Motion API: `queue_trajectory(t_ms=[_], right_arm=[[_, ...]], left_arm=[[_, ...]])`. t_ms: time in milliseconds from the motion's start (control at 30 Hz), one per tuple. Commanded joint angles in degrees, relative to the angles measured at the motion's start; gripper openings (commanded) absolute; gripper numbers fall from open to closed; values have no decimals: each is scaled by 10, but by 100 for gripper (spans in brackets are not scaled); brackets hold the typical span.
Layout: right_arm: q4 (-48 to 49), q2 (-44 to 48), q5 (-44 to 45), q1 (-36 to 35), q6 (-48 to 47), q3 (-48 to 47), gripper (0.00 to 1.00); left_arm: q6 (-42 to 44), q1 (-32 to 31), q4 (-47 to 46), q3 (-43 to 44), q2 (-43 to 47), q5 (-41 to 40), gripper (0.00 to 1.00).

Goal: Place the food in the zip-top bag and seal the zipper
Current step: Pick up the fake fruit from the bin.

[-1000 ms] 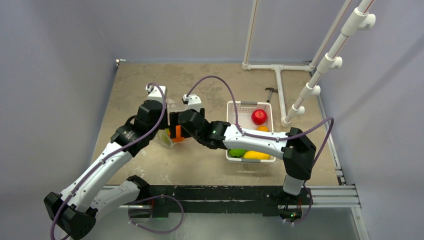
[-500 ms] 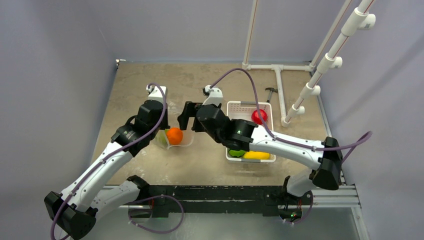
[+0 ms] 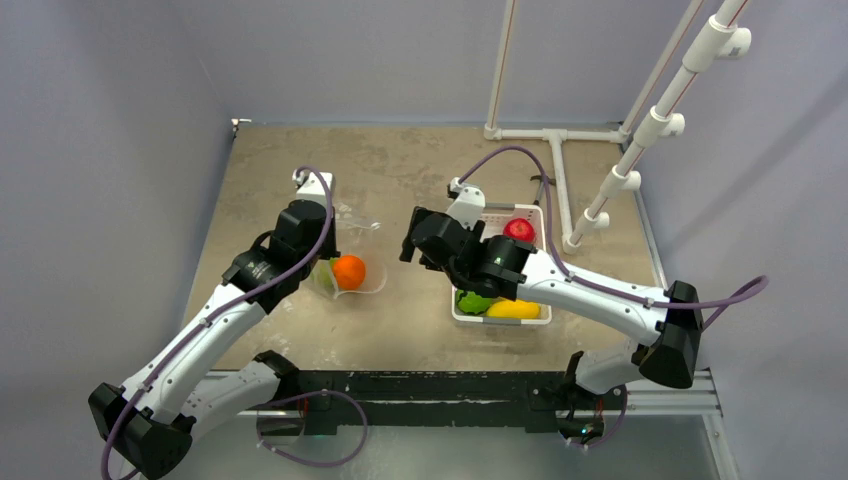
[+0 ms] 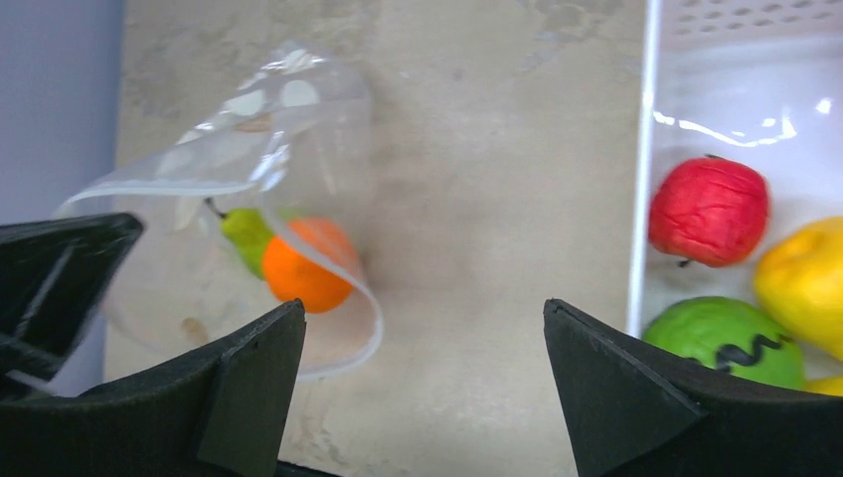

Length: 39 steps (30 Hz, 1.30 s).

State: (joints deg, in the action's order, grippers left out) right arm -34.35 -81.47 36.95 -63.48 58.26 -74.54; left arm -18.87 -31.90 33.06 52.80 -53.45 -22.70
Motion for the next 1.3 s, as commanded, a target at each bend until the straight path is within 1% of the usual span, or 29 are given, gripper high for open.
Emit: queue_trajectory(t_ms=[0, 200, 600, 1033, 1267], right_arm=[[-65, 41, 25, 27, 54, 32, 89], [-75, 72, 23, 79, 61, 74, 86], [-71, 74, 20, 129, 68, 133, 81], [61, 45, -36, 186, -25, 186, 74], [101, 25, -61, 200, -51, 201, 71]], left_arm=[[2, 0, -20, 0, 3, 1, 0], [2, 1, -20, 0, 3, 2, 0], [2, 0, -20, 1, 4, 4, 0], [2, 0, -19, 1, 5, 5, 0], [2, 0, -19, 0, 6, 5, 0]])
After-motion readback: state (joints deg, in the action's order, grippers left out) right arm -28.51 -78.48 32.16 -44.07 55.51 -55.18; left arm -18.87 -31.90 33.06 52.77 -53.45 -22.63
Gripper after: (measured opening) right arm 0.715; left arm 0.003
